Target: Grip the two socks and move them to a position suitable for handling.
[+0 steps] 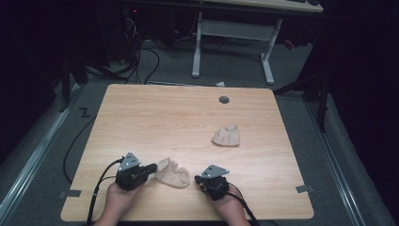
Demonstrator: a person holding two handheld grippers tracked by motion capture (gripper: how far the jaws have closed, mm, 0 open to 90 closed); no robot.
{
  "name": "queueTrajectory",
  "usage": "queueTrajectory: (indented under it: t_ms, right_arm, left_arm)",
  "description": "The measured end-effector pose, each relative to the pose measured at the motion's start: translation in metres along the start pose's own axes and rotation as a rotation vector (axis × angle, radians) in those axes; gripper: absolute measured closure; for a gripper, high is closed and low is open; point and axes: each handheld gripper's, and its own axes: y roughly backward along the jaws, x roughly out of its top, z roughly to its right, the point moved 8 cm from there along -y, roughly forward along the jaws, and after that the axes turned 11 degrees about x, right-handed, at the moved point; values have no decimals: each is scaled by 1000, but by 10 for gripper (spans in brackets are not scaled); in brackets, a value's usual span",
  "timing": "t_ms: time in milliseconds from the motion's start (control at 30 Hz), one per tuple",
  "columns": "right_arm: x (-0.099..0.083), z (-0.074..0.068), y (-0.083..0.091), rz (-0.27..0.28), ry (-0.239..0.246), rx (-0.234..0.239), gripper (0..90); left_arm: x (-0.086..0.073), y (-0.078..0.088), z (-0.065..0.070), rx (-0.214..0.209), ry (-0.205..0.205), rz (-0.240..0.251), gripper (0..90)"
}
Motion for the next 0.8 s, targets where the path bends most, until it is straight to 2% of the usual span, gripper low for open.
queueTrajectory:
  t_ms: [100, 200, 267, 333, 367, 433, 567, 633, 700, 800]
  right_arm:
    - [-2, 10, 4, 0, -27, -25, 900]
    - [-2, 10, 5, 8, -37, -28, 890]
    - [3, 2, 6, 37, -23, -5, 875]
    - [12, -13, 3, 59, 32, 11, 868]
    - [12, -13, 3, 59, 32, 11, 868]
    - [18, -25, -3, 72, 53, 44, 856]
    - [24, -34, -10, 81, 71, 73, 847]
    - [26, -40, -15, 77, 84, 89, 846]
    - [26, -43, -20, 64, 90, 103, 846]
    - [22, -42, -27, 26, 76, 101, 847]
  left_arm:
    - [-4, 1, 1, -2, -2, -5, 853]
    - [-4, 2, 2, -1, -4, -7, 835]
    - [-4, 3, 3, 9, -18, -4, 825]
    - [-4, 2, 5, 7, -24, -3, 802]
    - [-4, 2, 6, 11, -33, -5, 802]
    - [-4, 3, 9, 23, -49, 1, 748]
    - [2, 6, 15, 39, -87, 21, 700]
    - [6, 8, 20, 42, -100, 35, 668]
    - [9, 8, 26, 22, -99, 45, 636]
    - [10, 2, 37, 2, -111, 33, 582]
